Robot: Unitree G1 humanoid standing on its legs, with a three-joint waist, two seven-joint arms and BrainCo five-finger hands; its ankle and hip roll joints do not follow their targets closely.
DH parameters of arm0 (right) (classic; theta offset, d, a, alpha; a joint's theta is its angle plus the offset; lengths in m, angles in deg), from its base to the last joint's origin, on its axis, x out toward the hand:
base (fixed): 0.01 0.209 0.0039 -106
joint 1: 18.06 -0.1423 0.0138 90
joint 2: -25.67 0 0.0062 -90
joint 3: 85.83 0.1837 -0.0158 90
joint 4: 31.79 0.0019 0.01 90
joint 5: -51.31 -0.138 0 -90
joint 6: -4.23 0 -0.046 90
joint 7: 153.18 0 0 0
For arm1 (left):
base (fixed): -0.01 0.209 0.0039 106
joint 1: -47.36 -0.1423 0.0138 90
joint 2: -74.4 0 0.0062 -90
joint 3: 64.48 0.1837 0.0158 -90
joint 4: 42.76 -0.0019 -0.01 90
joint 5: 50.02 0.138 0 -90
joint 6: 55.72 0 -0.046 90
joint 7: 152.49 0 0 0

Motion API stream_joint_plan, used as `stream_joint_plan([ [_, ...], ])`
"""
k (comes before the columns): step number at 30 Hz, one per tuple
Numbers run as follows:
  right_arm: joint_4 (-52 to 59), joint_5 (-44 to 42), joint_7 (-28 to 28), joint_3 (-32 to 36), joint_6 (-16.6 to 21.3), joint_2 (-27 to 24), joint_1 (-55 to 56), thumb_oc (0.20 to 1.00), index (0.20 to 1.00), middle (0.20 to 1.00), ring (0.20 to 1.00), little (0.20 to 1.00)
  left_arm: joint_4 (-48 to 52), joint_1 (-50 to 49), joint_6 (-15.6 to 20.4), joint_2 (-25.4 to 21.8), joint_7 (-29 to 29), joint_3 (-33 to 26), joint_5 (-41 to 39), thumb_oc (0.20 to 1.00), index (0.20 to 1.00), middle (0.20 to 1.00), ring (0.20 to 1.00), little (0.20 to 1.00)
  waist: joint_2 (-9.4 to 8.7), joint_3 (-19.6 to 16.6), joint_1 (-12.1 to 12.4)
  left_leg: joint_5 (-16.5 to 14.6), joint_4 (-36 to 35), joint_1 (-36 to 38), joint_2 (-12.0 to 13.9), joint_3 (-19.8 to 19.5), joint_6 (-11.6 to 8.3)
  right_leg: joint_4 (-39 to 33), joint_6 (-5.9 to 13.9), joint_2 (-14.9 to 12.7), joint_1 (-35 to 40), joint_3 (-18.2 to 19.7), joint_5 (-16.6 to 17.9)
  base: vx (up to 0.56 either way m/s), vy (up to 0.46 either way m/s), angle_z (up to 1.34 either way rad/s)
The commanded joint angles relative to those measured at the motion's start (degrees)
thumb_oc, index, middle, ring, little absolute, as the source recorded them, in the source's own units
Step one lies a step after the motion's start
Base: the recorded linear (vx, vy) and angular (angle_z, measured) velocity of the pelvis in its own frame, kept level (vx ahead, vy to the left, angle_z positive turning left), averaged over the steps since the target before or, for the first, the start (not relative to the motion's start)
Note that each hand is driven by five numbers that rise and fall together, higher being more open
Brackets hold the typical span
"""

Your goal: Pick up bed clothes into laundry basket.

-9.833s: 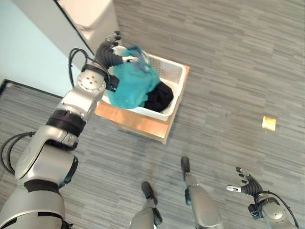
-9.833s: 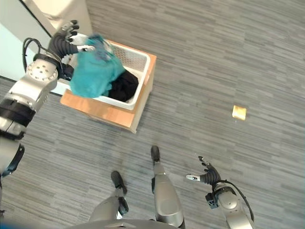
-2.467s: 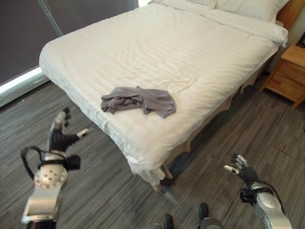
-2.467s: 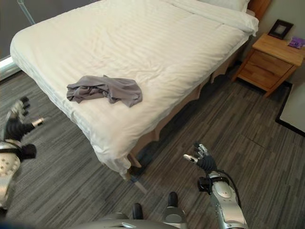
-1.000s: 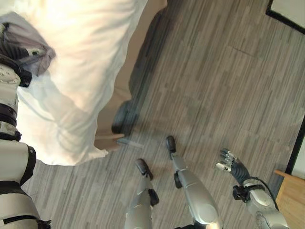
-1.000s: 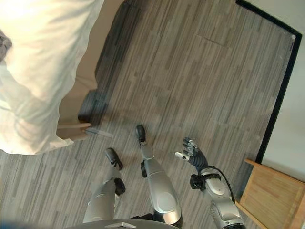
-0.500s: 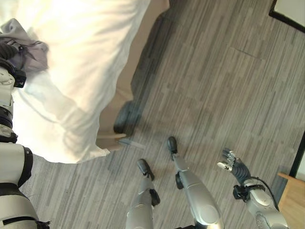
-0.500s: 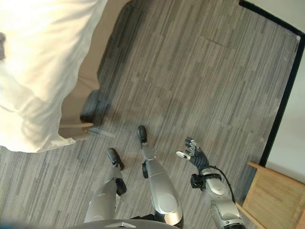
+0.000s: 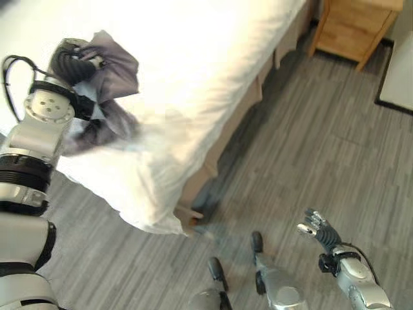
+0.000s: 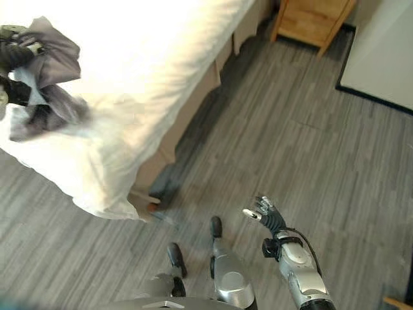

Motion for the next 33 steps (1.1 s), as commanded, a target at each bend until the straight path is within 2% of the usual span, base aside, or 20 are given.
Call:
stream_joint_plan([
  [1, 1.5, 1.3, 1.2, 1.1, 1.8, -2.1, 1.0, 1.000, 1.000, 1.000, 1.000, 1.000, -2.9, 8.3, 4.2, -0.4, -0.5, 0.8, -5.2, 0.200, 0.200, 0.200, 0.200, 0.200, 1.70, -3.7, -1.5, -0.9, 0.7, 2.7, 3.7, 0.8, -2.42, 0.9, 7.93, -4.6, 5.9, -0.2, -7.3, 0.00, 0.000, 0.00],
  [5, 0.6, 1.1, 1.0, 0.3, 2.3, -1.9, -0.7, 1.000, 1.000, 1.000, 1.000, 1.000, -4.0, 14.7, 5.3, -0.7, -0.9, 5.1, -8.8, 0.200, 0.200, 0.200, 0.200, 0.200, 2.24, -6.4, -1.4, -1.0, 0.7, 5.2, 3.7, 0.6, -2.28, 1.3, 8.12, -4.8, 8.6, -0.6, -7.7, 0.00, -0.011, 0.02],
  [11, 0.3, 0.5, 0.5, 0.0, 2.8, -0.9, -1.3, 1.000, 1.000, 1.000, 1.000, 1.000, -1.0, 18.8, 7.4, -0.2, -0.3, 6.3, -15.6, 0.200, 0.200, 0.200, 0.200, 0.200, 2.41, -8.9, -1.4, -1.0, 0.7, 6.8, 3.9, 0.2, -2.30, 1.4, 8.19, -5.1, 10.9, -1.3, -8.3, 0.00, -0.007, 0.02],
  [14, 0.6, 0.3, 0.6, -0.3, 2.9, -0.2, 0.1, 1.000, 1.000, 1.000, 1.000, 1.000, 0.9, 20.5, 7.9, 0.6, -0.5, 8.3, -15.7, 0.200, 0.200, 0.200, 0.200, 0.200, 2.40, -10.0, -2.2, -1.3, 0.7, 8.2, 4.2, 0.1, -2.29, 1.7, 7.87, -4.9, 12.6, -1.5, -9.0, 0.01, -0.041, 0.13],
  [22, 2.4, 0.4, 0.0, 1.2, 3.1, -0.4, 2.4, 1.000, 1.000, 1.000, 1.000, 1.000, 3.6, 19.9, 8.4, 3.3, 0.2, 7.8, -16.1, 0.200, 0.200, 0.200, 0.200, 0.200, 2.52, -8.3, -4.4, -0.8, 0.7, 9.9, 5.7, 0.7, -2.44, 7.4, 6.56, -4.2, 10.8, 0.4, -11.8, -0.01, -0.026, 0.07],
  [26, 2.5, -0.4, -0.8, 2.7, 3.6, -0.9, 2.7, 1.000, 1.000, 1.000, 1.000, 1.000, 4.3, 19.2, 8.6, 4.8, 0.0, 7.5, -16.0, 0.200, 0.200, 0.200, 0.200, 0.200, 2.19, -6.8, -6.0, 1.0, 1.2, 10.8, 7.6, 2.8, -2.90, 7.2, 5.84, -2.7, 10.2, 1.8, -12.1, -0.03, -0.101, -0.21],
  [28, 1.8, -0.6, -1.6, 3.8, 3.9, -1.7, 2.2, 1.000, 1.000, 1.000, 1.000, 1.000, 4.6, 19.2, 8.8, 5.3, -0.3, 7.4, -15.9, 0.200, 0.200, 0.200, 0.200, 0.200, 1.15, -5.1, -6.8, 1.4, 8.2, 8.7, 9.3, 3.6, -3.37, 6.9, 5.32, -2.1, 10.5, 2.9, -12.0, -0.05, -0.094, -0.42],
  [29, 1.4, -0.6, -2.0, 3.8, 4.2, -2.1, 1.4, 1.000, 1.000, 1.000, 1.000, 1.000, 5.2, 19.4, 9.2, 5.0, -0.1, 7.2, -16.3, 0.200, 0.200, 0.200, 0.200, 0.200, 0.76, -4.2, -6.4, 2.0, 10.3, 7.5, 9.3, 1.8, -3.20, 7.1, 5.20, -1.8, 9.9, 4.8, -11.7, -0.11, 0.029, -0.26],
  [30, 0.7, -0.3, -2.6, 3.4, 4.3, -3.0, 0.2, 1.000, 1.000, 1.000, 1.000, 1.000, 6.5, 19.6, 9.7, 4.6, 0.1, 7.5, -17.0, 0.200, 0.200, 0.200, 0.200, 0.200, 0.43, -3.0, -5.0, 2.6, 12.1, 5.7, 7.7, -3.6, -2.76, 7.6, 5.09, -1.5, 8.6, 7.5, -11.1, -0.11, 0.076, -0.42],
  [31, 0.2, 0.0, -3.3, 2.9, 4.7, -3.6, -0.8, 1.000, 1.000, 1.000, 1.000, 1.000, 7.3, 19.2, 9.6, 2.7, 0.0, 7.8, -17.9, 0.200, 0.200, 0.200, 0.200, 0.200, 0.15, -2.8, -2.4, 0.0, 12.9, 3.9, 1.6, -13.4, -1.07, 8.2, 5.03, -0.7, 6.6, 11.5, -10.4, 0.06, 0.008, -2.43],
  [32, -0.1, -0.6, -3.1, 1.9, 4.4, -4.5, -1.9, 1.000, 1.000, 1.000, 1.000, 1.000, 7.6, 18.8, 9.3, -0.1, 0.3, 8.6, -17.6, 0.200, 0.200, 0.200, 0.200, 0.200, -0.24, -2.8, 0.0, -5.0, 13.4, 3.7, -5.1, -24.6, 1.54, 8.7, 5.45, 1.8, 5.4, 19.0, -9.4, 0.15, -0.017, -4.06],
  [33, -0.6, -1.7, -3.2, 1.7, 4.5, -4.5, -2.2, 1.000, 1.000, 1.000, 1.000, 1.000, 6.8, 19.4, 9.4, -0.9, 0.6, 9.6, -18.2, 0.200, 0.200, 0.200, 0.200, 0.200, -0.24, -2.7, 0.5, -6.3, 13.4, 3.8, -8.3, -30.4, 2.37, 8.2, 5.66, 3.3, 4.7, 23.4, -8.3, 0.19, 0.003, -4.56],
])
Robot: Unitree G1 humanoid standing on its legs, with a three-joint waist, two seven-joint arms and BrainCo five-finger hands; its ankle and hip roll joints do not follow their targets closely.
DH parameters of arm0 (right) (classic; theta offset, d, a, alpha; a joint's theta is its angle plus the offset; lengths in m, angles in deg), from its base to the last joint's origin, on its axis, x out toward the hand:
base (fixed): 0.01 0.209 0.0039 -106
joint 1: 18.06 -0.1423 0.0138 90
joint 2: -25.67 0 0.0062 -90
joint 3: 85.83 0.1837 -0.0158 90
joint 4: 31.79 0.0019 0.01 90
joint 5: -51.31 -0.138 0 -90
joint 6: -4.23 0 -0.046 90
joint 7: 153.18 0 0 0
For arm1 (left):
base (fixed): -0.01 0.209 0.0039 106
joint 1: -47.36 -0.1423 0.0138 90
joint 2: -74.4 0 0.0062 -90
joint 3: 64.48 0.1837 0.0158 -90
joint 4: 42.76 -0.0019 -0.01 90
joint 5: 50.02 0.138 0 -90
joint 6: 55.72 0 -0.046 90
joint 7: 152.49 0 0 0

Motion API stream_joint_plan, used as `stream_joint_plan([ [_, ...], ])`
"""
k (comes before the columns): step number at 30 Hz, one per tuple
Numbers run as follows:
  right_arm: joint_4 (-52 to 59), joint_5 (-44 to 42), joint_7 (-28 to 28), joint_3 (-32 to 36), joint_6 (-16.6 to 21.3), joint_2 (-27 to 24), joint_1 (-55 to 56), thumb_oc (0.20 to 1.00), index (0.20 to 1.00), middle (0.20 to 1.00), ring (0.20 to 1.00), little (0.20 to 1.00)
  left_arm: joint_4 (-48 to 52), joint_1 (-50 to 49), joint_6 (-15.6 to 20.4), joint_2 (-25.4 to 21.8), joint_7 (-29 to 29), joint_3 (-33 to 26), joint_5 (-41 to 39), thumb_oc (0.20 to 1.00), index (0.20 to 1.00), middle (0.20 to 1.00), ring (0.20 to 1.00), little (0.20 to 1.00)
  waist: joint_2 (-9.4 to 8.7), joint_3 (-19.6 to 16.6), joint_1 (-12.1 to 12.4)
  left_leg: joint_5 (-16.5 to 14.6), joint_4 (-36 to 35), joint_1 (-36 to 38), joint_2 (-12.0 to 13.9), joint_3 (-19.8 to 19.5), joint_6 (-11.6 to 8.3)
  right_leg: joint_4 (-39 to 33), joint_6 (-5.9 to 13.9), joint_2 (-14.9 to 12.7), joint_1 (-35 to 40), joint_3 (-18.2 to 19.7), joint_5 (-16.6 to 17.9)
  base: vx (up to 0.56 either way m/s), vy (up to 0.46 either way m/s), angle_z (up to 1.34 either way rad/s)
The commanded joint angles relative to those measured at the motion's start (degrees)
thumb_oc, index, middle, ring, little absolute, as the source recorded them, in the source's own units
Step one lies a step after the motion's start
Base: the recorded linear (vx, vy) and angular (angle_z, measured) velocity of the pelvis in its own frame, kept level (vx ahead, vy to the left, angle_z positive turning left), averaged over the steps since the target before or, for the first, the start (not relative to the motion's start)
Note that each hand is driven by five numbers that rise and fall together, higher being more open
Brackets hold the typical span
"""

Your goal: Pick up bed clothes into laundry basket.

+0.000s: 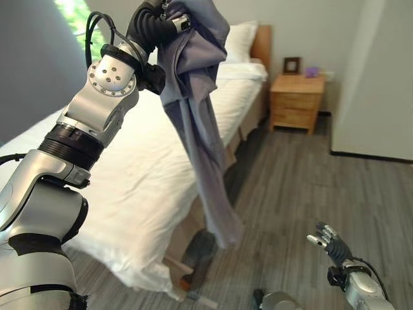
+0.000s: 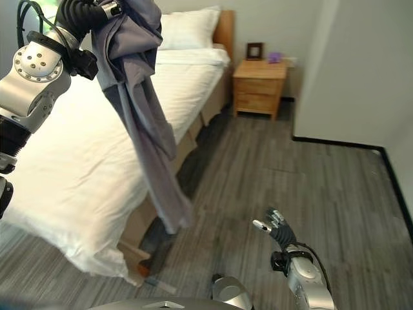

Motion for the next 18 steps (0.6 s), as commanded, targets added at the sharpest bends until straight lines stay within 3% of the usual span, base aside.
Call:
stream_joint_plan([
  [1, 5.0, -2.1, -0.7, 1.5, 3.2, -3.7, 3.4, 1.000, 1.000, 1.000, 1.000, 1.000, -4.5, 6.3, 3.0, 0.0, 1.9, -5.4, -4.4, 0.200, 0.200, 0.200, 0.200, 0.200, 5.70, 3.0, -1.8, 2.1, -4.0, 4.2, 3.0, -7.8, -1.75, 2.1, 0.37, 0.8, 5.8, 2.6, -3.9, 0.00, 0.153, -3.66],
  [2, 4.4, -2.4, -0.6, 1.5, 2.9, -3.5, 3.6, 1.000, 1.000, 1.000, 1.000, 1.000, -5.2, 5.5, 3.3, -0.8, 1.8, -6.3, -4.3, 0.200, 0.200, 0.200, 0.200, 0.200, 5.86, 3.5, -1.6, 1.8, -4.8, 4.5, 0.4, -10.2, -0.69, 1.8, 2.12, 2.8, 4.3, 7.5, -2.5, -0.07, 0.161, -2.23],
  [3, 4.3, -2.7, -0.6, 1.7, 2.6, -3.2, 3.9, 1.000, 1.000, 1.000, 1.000, 1.000, -4.9, 5.8, 3.2, -0.7, 1.4, -6.1, -3.8, 0.200, 0.200, 0.200, 0.200, 0.200, 5.95, 3.4, -1.9, 2.2, -7.0, 5.0, 1.6, -8.4, -0.44, 0.4, 2.77, 3.5, 4.1, 9.0, -1.2, -0.14, 0.172, -2.04],
  [5, 3.7, -2.8, -0.9, 2.1, 2.3, -2.6, 4.6, 1.000, 1.000, 1.000, 1.000, 1.000, -4.2, 6.4, 3.4, -0.5, 1.5, -5.6, -3.5, 0.200, 0.200, 0.200, 0.200, 0.200, 5.66, 3.2, -1.9, 3.2, -10.0, 5.6, 2.8, -6.6, -0.09, -0.5, 3.39, 3.7, 2.9, 9.7, 0.4, -0.11, 0.090, -1.73],
  [6, 3.3, -2.7, -1.1, 2.3, 2.3, -2.3, 4.6, 1.000, 1.000, 1.000, 1.000, 1.000, -3.7, 6.4, 3.6, -0.6, 1.5, -5.7, -3.3, 0.200, 0.200, 0.200, 0.200, 0.200, 5.46, 3.2, -2.1, 3.2, -11.0, 6.1, 3.1, -6.2, 0.63, -1.4, 4.19, 3.7, 2.4, 10.3, 1.5, -0.10, 0.100, -1.91],
  [8, 2.9, -3.6, -1.9, 3.1, 2.1, -0.3, 5.5, 1.000, 1.000, 1.000, 1.000, 1.000, -3.2, 7.3, 3.4, -0.7, 1.6, -4.7, -2.2, 0.200, 0.200, 0.200, 0.200, 0.200, 3.75, 4.1, -2.6, 3.6, -12.8, 6.3, 3.7, -1.1, 2.11, -2.5, 7.03, 3.7, 0.3, 11.7, 4.3, -0.19, 0.114, -1.36],
  [9, 3.0, -3.6, -1.9, 3.1, 2.0, -0.2, 5.5, 1.000, 1.000, 1.000, 1.000, 1.000, -3.1, 7.4, 3.3, -0.8, 1.6, -4.7, -2.2, 0.200, 0.200, 0.200, 0.200, 0.200, 3.48, 4.0, -2.4, 3.9, -12.9, 6.1, 3.6, -0.9, 1.98, -2.5, 7.10, 3.6, 0.1, 12.0, 4.6, -0.23, 0.017, -0.84],
  [10, 3.4, -3.5, -2.1, 3.4, 2.0, 0.1, 5.9, 1.000, 1.000, 1.000, 1.000, 1.000, -2.8, 7.2, 3.2, -1.0, 1.7, -4.6, -1.8, 0.200, 0.200, 0.200, 0.200, 0.200, 3.07, 5.1, -2.1, 4.0, -12.4, 5.4, 4.2, 0.8, 2.16, -1.2, 7.45, 3.0, -1.2, 9.0, 3.5, -0.27, -0.070, -0.92],
  [11, 3.4, -3.8, -2.4, 3.4, 2.1, 0.6, 6.0, 1.000, 1.000, 1.000, 1.000, 1.000, -2.8, 6.1, 3.1, -1.3, 1.7, -5.4, -1.8, 0.200, 0.200, 0.200, 0.200, 0.200, 3.33, 6.5, -0.3, 4.2, -12.0, 4.6, 6.3, 4.0, 1.36, 2.2, 6.29, -0.7, -2.2, -2.4, 1.0, -0.37, -0.078, -0.97],
  [12, 3.5, -3.6, -2.5, 3.6, 1.7, 0.7, 6.2, 1.000, 1.000, 1.000, 1.000, 1.000, -2.2, 4.4, 2.8, -1.7, 1.7, -6.6, -1.1, 0.200, 0.200, 0.200, 0.200, 0.200, 3.99, 7.0, 0.4, 4.5, -11.5, 3.8, 7.9, 6.6, 0.94, 4.1, 4.78, -4.5, -1.2, -11.6, -1.1, -0.36, -0.051, -1.27],
  [13, 3.4, -3.4, -2.3, 3.5, 1.5, 0.9, 6.1, 1.000, 1.000, 1.000, 1.000, 1.000, -2.1, 3.5, 2.6, -2.3, 1.6, -7.5, -0.6, 0.200, 0.200, 0.200, 0.200, 0.200, 4.54, 7.1, 0.9, 5.2, -11.9, 3.5, 9.1, 9.0, 0.64, 6.3, 3.89, -6.9, 0.3, -17.2, -2.5, -0.29, 0.002, -1.27],
  [16, 3.6, -2.3, -1.3, 3.0, 1.2, 1.2, 4.4, 1.000, 1.000, 1.000, 1.000, 1.000, -3.7, 3.8, 1.7, -5.9, 0.9, -8.0, 0.4, 0.200, 0.200, 0.200, 0.200, 0.200, 6.06, 6.3, 3.1, 6.2, -12.4, 2.7, 12.2, 16.7, 0.24, 11.1, 2.81, -11.8, 4.6, -24.8, -5.7, -0.25, 0.031, -0.99],
  [18, 3.4, -1.8, -1.5, 2.5, 1.5, 1.9, 2.8, 1.000, 1.000, 1.000, 1.000, 1.000, -3.9, 4.0, 1.7, -8.9, 0.7, -8.7, 0.7, 0.200, 0.200, 0.200, 0.200, 0.200, 6.81, 5.3, 6.1, 6.4, -12.6, 2.2, 13.9, 22.5, -0.22, 13.5, 3.35, -18.6, 9.1, -34.1, -5.9, -0.21, 0.023, -1.57],
])
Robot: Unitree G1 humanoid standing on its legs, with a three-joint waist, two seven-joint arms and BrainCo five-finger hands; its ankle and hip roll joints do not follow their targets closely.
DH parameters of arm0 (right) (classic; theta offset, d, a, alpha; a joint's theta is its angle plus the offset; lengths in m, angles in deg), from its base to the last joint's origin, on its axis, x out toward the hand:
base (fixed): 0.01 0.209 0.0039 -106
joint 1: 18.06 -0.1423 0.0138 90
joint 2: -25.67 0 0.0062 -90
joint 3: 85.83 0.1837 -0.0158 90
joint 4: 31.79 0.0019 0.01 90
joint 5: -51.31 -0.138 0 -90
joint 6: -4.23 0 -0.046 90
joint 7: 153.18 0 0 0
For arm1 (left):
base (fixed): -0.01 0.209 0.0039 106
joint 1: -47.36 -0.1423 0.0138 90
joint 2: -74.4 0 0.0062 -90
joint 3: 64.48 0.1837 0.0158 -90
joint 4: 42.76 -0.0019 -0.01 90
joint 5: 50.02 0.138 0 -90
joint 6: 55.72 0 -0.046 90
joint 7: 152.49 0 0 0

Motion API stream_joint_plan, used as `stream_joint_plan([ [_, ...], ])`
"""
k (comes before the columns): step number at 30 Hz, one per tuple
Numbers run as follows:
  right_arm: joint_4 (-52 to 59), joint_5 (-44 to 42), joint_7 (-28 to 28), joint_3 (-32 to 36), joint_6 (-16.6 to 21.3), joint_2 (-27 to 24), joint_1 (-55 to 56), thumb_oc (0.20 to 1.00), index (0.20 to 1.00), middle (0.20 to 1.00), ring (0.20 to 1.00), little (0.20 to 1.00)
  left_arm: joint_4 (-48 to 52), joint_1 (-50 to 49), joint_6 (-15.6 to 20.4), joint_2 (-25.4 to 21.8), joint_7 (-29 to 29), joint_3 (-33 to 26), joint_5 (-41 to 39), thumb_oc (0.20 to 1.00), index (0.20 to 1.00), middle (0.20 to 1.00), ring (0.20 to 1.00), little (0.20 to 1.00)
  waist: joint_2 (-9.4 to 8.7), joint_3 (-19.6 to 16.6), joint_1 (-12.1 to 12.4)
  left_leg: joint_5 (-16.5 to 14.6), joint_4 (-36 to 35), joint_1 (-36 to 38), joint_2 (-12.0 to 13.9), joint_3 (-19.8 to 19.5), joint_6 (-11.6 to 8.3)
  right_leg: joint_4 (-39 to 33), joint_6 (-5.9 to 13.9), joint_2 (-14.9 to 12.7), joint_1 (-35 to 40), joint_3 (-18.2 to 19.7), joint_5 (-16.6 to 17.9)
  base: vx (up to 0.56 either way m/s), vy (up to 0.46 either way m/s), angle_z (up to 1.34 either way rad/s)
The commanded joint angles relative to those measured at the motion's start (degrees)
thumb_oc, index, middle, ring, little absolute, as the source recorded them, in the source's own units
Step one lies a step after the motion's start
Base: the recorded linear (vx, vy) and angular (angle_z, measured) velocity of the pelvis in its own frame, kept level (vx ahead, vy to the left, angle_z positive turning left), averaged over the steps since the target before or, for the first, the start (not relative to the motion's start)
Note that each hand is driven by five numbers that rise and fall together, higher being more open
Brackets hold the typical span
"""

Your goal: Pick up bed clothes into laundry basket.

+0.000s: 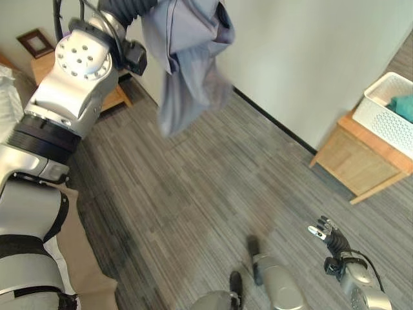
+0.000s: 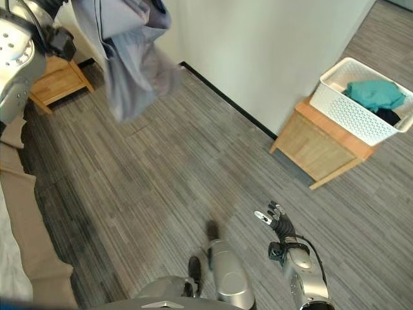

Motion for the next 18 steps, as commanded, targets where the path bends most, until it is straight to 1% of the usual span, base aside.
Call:
stream_joint_plan([
  [1, 3.6, 1.3, 0.9, -0.2, 3.0, -1.1, -0.5, 1.000, 1.000, 1.000, 1.000, 1.000, -1.5, 2.0, 3.0, -8.2, 1.0, -7.5, 2.1, 0.200, 0.200, 0.200, 0.200, 0.200, 2.25, -6.0, 4.8, 1.9, -4.2, -1.5, 7.1, 4.2, -9.21, -12.7, 0.64, -8.2, 15.3, -10.6, 4.4, -0.13, -0.049, -2.29],
  [2, 3.6, 2.2, 1.7, -1.6, 2.5, -0.8, -1.5, 1.000, 1.000, 1.000, 1.000, 1.000, -0.3, 1.6, 2.9, -11.2, 0.9, -8.3, 3.1, 0.200, 0.200, 0.200, 0.200, 0.200, 1.55, -7.4, 7.3, 0.9, -5.2, -0.6, 7.4, 7.5, -9.66, -12.4, 3.43, -11.6, 17.4, -13.1, 6.9, -0.07, -0.104, -1.92],
  [3, 3.7, 2.7, 2.4, -2.2, 2.0, -0.8, -1.7, 1.000, 1.000, 1.000, 1.000, 1.000, 0.4, 2.0, 2.9, -12.7, 0.8, -8.0, 3.7, 0.200, 0.200, 0.200, 0.200, 0.200, 1.12, -8.0, 7.9, 0.9, -5.7, -0.4, 7.4, 9.1, -9.67, -13.4, 4.34, -11.7, 17.6, -13.3, 7.7, -0.01, -0.090, -1.73],
  [4, 3.7, 2.7, 2.4, -2.2, 1.9, -0.7, -1.7, 1.000, 1.000, 1.000, 1.000, 1.000, 0.4, 2.1, 2.9, -12.8, 0.8, -7.8, 3.7, 0.200, 0.200, 0.200, 0.200, 0.200, 1.01, -8.0, 8.0, 1.0, -5.8, -0.3, 7.4, 9.3, -9.66, -13.6, 4.40, -11.7, 17.6, -13.1, 7.9, -0.02, -0.113, -1.04],
  [5, 4.0, 3.4, 3.0, -2.7, 1.7, -1.0, -1.9, 1.000, 1.000, 1.000, 1.000, 1.000, 0.6, 2.4, 2.9, -13.6, 1.0, -7.9, 3.8, 0.200, 0.200, 0.200, 0.200, 0.200, 0.47, -8.4, 8.6, 1.1, -6.2, 0.1, 7.9, 11.2, -10.33, -16.8, 5.09, -11.4, 17.5, -15.3, 9.3, -0.01, -0.102, -1.07],
  [7, 4.4, 3.4, 3.6, -3.1, 1.2, -1.0, -1.2, 1.000, 1.000, 1.000, 1.000, 1.000, 1.1, 2.1, 2.9, -14.0, 0.6, -8.4, 4.6, 0.200, 0.200, 0.200, 0.200, 0.200, -0.59, -9.1, 9.0, 1.7, -6.9, 0.5, 7.9, 12.6, -10.97, -22.4, 5.22, -8.9, 19.3, -17.2, 8.2, 0.00, -0.183, -0.87],
  [9, 4.3, 3.8, 3.9, -3.1, 0.9, -1.4, -0.3, 1.000, 1.000, 1.000, 1.000, 1.000, 1.9, 1.3, 3.0, -13.5, 0.3, -9.0, 4.4, 0.200, 0.200, 0.200, 0.200, 0.200, -0.87, -9.5, 8.3, 2.4, -7.1, 0.5, 8.2, 12.4, -11.72, -26.6, 4.73, -6.1, 20.2, -15.0, 6.5, 0.06, -0.221, -0.47],
  [10, 4.4, 3.7, 4.0, -3.0, 0.9, -1.6, 0.1, 1.000, 1.000, 1.000, 1.000, 1.000, 2.2, 0.9, 3.0, -13.2, 0.3, -9.4, 4.2, 0.200, 0.200, 0.200, 0.200, 0.200, -0.73, -9.6, 7.9, 3.0, -7.1, 0.5, 8.8, 12.3, -12.41, -28.6, 4.16, -4.5, 20.8, -14.9, 6.3, 0.06, -0.247, -0.06],
  [11, 5.0, 3.9, 3.9, -2.3, 0.8, -2.2, 0.9, 1.000, 1.000, 1.000, 1.000, 1.000, 2.0, 0.5, 2.9, -12.1, 0.3, -9.5, 4.1, 0.200, 0.200, 0.200, 0.200, 0.200, -0.83, -9.3, 6.9, 3.9, -6.9, 0.4, 9.7, 12.6, -13.30, -30.0, 3.50, -2.9, 21.2, -14.3, 5.6, 0.04, -0.200, 0.35],
  [12, 5.1, 3.9, 3.9, -2.3, 0.7, -2.2, 1.0, 1.000, 1.000, 1.000, 1.000, 1.000, 2.0, 0.5, 2.9, -12.0, 0.3, -9.5, 4.1, 0.200, 0.200, 0.200, 0.200, 0.200, -0.73, -9.3, 6.9, 4.0, -6.9, 0.4, 9.8, 12.5, -13.40, -30.2, 3.40, -2.7, 21.3, -14.4, 5.6, 0.02, -0.217, 0.32],
  [13, 4.8, 3.5, 3.4, -1.9, 0.9, -2.4, 1.5, 1.000, 1.000, 1.000, 1.000, 1.000, 1.5, 0.3, 2.7, -10.8, 0.3, -9.4, 4.1, 0.200, 0.200, 0.200, 0.200, 0.200, -0.65, -9.2, 6.0, 4.6, -7.2, 0.5, 10.4, 12.8, -13.88, -30.8, 2.79, -1.7, 21.8, -14.2, 4.9, 0.01, -0.109, 0.13],
  [14, 4.9, 3.5, 3.4, -1.9, 0.9, -2.4, 1.5, 1.000, 1.000, 1.000, 1.000, 1.000, 1.5, 0.3, 2.7, -10.7, 0.3, -9.3, 4.1, 0.200, 0.200, 0.200, 0.200, 0.200, -0.60, -9.2, 6.0, 4.6, -7.2, 0.6, 10.4, 12.7, -13.94, -30.8, 2.74, -1.6, 21.8, -14.3, 4.8, 0.03, -0.196, -0.16],
  [15, 4.3, 3.3, 2.4, -1.4, 1.0, -2.3, 2.2, 1.000, 1.000, 1.000, 1.000, 1.000, 1.6, -0.4, 2.5, -9.5, 0.0, -9.3, 4.1, 0.200, 0.200, 0.200, 0.200, 0.200, -0.52, -9.1, 5.1, 5.1, -7.3, 0.7, 11.0, 12.6, -14.43, -30.9, 2.21, -0.8, 22.0, -14.2, 4.1, 0.02, -0.102, -0.18],
  [18, 4.4, 3.2, 2.4, -0.7, 0.9, -2.2, 3.3, 1.000, 1.000, 1.000, 1.000, 1.000, 2.8, -1.3, 2.4, -9.0, -0.1, -9.5, 4.7, 0.200, 0.200, 0.200, 0.200, 0.200, -0.46, -9.1, 4.6, 5.4, -7.4, 0.9, 11.4, 12.8, -14.82, -31.0, 1.92, -0.1, 22.4, -14.3, 3.6, 0.02, -0.109, -0.05],
])
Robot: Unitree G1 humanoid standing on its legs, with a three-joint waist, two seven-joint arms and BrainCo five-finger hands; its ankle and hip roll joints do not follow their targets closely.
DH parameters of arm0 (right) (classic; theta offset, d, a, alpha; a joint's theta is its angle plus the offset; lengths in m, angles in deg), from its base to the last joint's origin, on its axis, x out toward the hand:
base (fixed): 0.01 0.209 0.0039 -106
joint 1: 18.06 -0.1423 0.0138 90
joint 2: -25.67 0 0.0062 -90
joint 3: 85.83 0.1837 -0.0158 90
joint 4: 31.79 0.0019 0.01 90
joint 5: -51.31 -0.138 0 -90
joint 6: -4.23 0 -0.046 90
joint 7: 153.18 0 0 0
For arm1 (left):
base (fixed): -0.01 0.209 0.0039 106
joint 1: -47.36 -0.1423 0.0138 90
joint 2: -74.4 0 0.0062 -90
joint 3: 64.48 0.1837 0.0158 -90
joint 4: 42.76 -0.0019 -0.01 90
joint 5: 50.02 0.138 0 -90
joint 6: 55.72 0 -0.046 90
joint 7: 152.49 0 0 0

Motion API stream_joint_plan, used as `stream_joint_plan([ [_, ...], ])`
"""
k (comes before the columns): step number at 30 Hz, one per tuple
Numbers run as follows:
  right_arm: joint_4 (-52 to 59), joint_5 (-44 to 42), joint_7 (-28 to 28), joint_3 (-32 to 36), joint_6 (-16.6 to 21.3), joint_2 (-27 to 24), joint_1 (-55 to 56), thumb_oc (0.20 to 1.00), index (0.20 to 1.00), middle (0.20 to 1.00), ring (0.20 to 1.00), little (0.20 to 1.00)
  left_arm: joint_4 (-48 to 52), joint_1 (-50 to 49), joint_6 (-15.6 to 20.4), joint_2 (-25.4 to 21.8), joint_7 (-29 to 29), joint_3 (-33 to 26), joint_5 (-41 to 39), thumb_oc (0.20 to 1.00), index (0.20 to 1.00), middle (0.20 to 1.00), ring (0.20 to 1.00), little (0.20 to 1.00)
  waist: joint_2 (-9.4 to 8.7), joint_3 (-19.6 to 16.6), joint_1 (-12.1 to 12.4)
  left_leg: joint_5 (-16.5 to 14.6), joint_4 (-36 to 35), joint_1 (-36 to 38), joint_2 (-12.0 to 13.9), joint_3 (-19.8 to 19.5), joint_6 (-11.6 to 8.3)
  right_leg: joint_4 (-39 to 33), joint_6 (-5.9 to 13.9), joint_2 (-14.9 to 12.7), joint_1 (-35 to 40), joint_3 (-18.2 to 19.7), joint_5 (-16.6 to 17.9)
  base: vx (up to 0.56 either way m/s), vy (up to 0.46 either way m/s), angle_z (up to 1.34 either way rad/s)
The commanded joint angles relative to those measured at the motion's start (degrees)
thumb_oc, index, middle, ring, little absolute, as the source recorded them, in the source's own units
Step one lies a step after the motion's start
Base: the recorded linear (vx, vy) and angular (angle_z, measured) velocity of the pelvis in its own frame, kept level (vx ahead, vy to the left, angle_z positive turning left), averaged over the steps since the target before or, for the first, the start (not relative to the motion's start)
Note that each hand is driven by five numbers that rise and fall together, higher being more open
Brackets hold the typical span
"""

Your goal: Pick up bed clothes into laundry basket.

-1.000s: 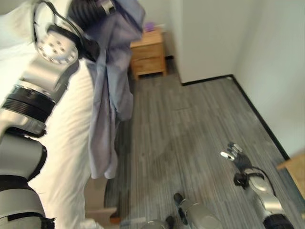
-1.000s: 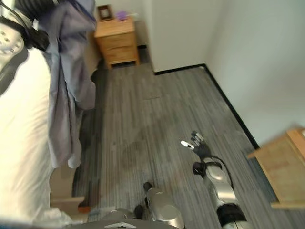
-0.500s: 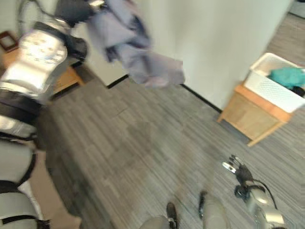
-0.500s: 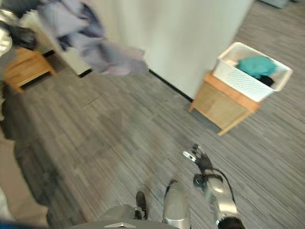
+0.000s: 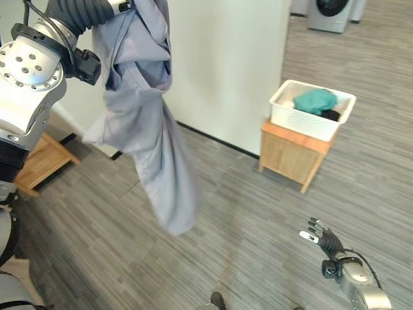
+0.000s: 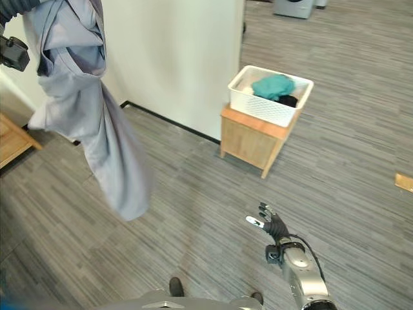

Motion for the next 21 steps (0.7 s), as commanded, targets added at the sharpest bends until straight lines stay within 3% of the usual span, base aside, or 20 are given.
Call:
stream_joint_plan([
  [1, 3.7, 0.5, -0.6, 0.3, 2.3, 2.2, -0.3, 1.000, 1.000, 1.000, 1.000, 1.000, -4.0, 3.1, 1.9, -3.5, 1.5, -5.8, 0.9, 0.200, 0.200, 0.200, 0.200, 0.200, -2.42, 0.4, 0.7, -2.5, -0.2, 0.0, -0.4, 1.1, -3.13, 1.3, 0.44, -1.9, -2.1, 1.8, -3.8, 0.03, -0.103, -0.04],
  [8, 3.7, 0.7, -0.8, 1.0, 2.2, 1.8, 1.4, 1.000, 1.000, 1.000, 1.000, 1.000, -3.8, 3.0, 1.6, -1.5, 1.0, -4.8, 1.1, 0.200, 0.200, 0.200, 0.200, 0.200, -2.21, 0.1, -0.3, -2.3, -0.3, 0.8, 0.2, 1.3, -3.79, 1.2, -0.12, -0.7, -1.6, 1.7, -4.3, 0.03, -0.064, 0.02],
  [11, 4.4, 0.6, -1.1, 2.1, 2.5, 1.8, 1.8, 1.000, 1.000, 1.000, 1.000, 1.000, -4.4, 2.0, 1.3, -1.0, 1.0, -5.5, 1.4, 0.200, 0.200, 0.200, 0.200, 0.200, -1.81, -0.1, -0.8, -2.9, -0.6, 1.9, 0.2, 3.2, -3.71, 1.5, 0.22, -0.6, -1.5, 1.4, -4.1, 0.04, -0.008, 0.01],
  [13, 4.3, -0.9, -1.1, 3.5, 2.4, 2.6, 4.0, 1.000, 1.000, 1.000, 1.000, 1.000, -4.6, 2.0, 1.1, 0.0, 1.1, -5.0, 1.1, 0.200, 0.200, 0.200, 0.200, 0.200, -1.54, 0.9, -2.3, -2.3, -0.4, 2.3, 1.5, 3.3, -4.02, 6.2, -1.42, 0.1, -3.4, 3.4, -7.1, 0.07, -0.171, -0.18],
  [16, 4.0, -0.9, -1.9, 4.8, 2.3, 2.2, 5.7, 1.000, 1.000, 1.000, 1.000, 1.000, -4.0, 1.3, 0.9, 1.6, 1.2, -4.9, 1.3, 0.200, 0.200, 0.200, 0.200, 0.200, -2.01, 2.4, -3.1, -0.5, 0.6, 1.6, 2.9, 3.2, -4.75, 6.5, -2.65, 1.4, -4.0, 4.4, -8.1, 0.03, -0.208, -0.11],
  [18, 3.3, -1.8, -2.1, 5.8, 1.9, 1.5, 6.6, 1.000, 1.000, 1.000, 1.000, 1.000, -3.6, 0.3, 0.3, 3.2, 0.8, -5.3, 1.6, 0.200, 0.200, 0.200, 0.200, 0.200, -4.01, 3.5, -3.4, 0.8, 12.0, -2.5, 6.4, 1.1, -5.39, 4.7, -5.00, 3.6, -2.5, 5.1, -9.1, 0.04, -0.446, 0.13],
  [19, 2.8, -1.4, -2.9, 5.8, 1.8, -0.5, 5.6, 1.000, 1.000, 1.000, 1.000, 1.000, -3.2, -0.6, 0.2, 3.8, 1.5, -5.8, 0.5, 0.200, 0.200, 0.200, 0.200, 0.200, -5.54, 5.6, -1.1, 4.3, 22.1, -10.4, 4.1, -8.6, -3.70, 4.2, -6.99, 4.4, -2.1, 6.0, -8.8, 0.12, -0.376, -0.12],
  [20, 2.6, -2.7, -3.4, 5.4, 1.6, -1.4, 3.9, 1.000, 1.000, 1.000, 1.000, 1.000, -3.7, -0.5, -0.4, 3.8, 1.5, -5.1, -0.5, 0.200, 0.200, 0.200, 0.200, 0.200, -7.03, 6.4, 1.6, -0.9, 22.2, -16.0, -4.5, -15.6, -1.79, 3.7, -6.75, 4.0, -0.5, 8.4, -9.3, 0.31, -0.300, -0.27],
  [21, 2.5, -4.3, -3.2, 5.2, 2.2, -1.4, 2.9, 1.000, 1.000, 1.000, 1.000, 1.000, -4.6, -1.2, -0.3, 4.8, 1.8, -5.5, -1.9, 0.200, 0.200, 0.200, 0.200, 0.200, -7.13, 6.0, 3.2, 0.1, 15.3, -19.1, -6.3, -15.7, -1.43, 2.5, -6.11, 5.1, 1.5, 10.2, -9.7, 0.36, -0.121, -0.68],
])
